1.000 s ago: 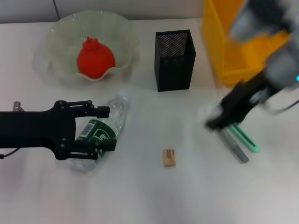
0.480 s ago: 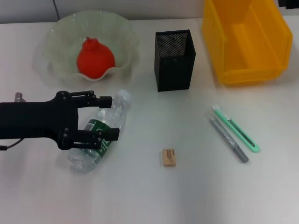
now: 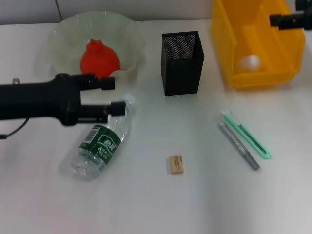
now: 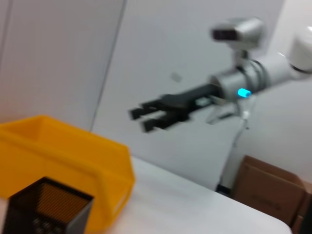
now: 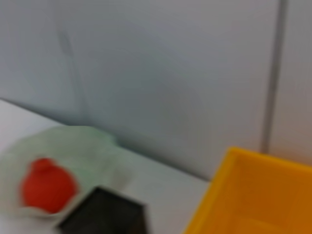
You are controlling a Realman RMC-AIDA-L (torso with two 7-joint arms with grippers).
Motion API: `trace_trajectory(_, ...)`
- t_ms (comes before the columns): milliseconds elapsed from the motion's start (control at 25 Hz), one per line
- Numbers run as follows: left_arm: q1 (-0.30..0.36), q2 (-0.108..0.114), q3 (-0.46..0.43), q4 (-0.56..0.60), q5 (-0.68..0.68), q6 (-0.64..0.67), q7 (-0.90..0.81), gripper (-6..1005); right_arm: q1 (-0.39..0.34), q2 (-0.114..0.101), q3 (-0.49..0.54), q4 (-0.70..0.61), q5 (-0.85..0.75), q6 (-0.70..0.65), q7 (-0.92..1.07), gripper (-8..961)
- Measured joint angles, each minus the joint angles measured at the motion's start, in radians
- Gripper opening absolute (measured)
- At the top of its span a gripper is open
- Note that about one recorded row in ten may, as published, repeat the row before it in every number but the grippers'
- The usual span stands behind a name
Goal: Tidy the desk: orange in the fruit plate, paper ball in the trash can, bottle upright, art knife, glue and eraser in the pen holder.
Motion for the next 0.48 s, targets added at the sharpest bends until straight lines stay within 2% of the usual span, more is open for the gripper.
trace_trajectory(40,0.000,-0.009,0.001,0.039,0.014,-0.017,-0.059,812,-0.022,-0.001,0.003,-0.001,0.051,-0.025,-0.025,846)
trace_trajectory(120,-0.004,-0.027,0.009,0.128,0.068,-0.059,-0.183,812,-0.105,-0.003,0.012,0.022,0.228,-0.145,-0.152,846)
trace_trajectory(200,-0.016,-0.041,0.044,0.229,0.160,-0.115,-0.345,812,-0.131,-0.003,0.014,0.044,0.284,-0.183,-0.201,845)
trace_trajectory(280,-0.028,-0.041,0.087,0.269,0.203,-0.152,-0.439,812,-0.172,-0.004,0.017,0.105,0.368,-0.239,-0.312,845)
trace_trajectory(320,-0.036,-0.041,0.112,0.282,0.214,-0.168,-0.483,812,-0.193,-0.005,0.025,0.179,0.416,-0.264,-0.410,845)
trace_trajectory(360,-0.050,-0.040,0.135,0.293,0.219,-0.190,-0.537,812,-0.193,-0.005,0.025,0.179,0.416,-0.264,-0.410,845)
trace_trajectory(480,-0.079,-0.039,0.136,0.294,0.230,-0.214,-0.592,812,-0.183,-0.017,0.059,0.291,0.433,-0.294,-0.492,845)
